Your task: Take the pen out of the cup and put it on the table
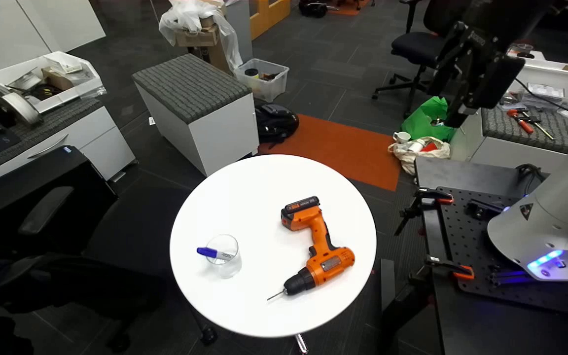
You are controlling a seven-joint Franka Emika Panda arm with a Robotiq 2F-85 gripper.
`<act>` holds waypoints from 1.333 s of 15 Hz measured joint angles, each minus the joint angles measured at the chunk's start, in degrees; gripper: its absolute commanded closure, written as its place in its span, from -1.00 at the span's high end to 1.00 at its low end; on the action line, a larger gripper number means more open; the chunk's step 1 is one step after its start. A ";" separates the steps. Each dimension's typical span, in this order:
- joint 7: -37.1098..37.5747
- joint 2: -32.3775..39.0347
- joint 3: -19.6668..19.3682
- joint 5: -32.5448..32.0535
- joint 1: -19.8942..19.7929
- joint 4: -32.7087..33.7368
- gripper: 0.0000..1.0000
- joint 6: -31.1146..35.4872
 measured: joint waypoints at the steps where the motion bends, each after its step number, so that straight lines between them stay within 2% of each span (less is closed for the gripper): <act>1: 0.00 0.00 0.00 -0.03 0.00 0.00 1.00 0.03; 4: -0.04 0.47 0.00 -0.40 0.00 -0.02 1.00 1.99; 9: -2.14 4.66 0.00 -2.08 0.02 -0.07 1.00 10.44; 15: -7.91 13.14 0.00 -3.46 1.33 0.10 1.00 22.30; 20: -12.52 21.50 -0.06 -3.46 3.58 2.37 1.00 28.20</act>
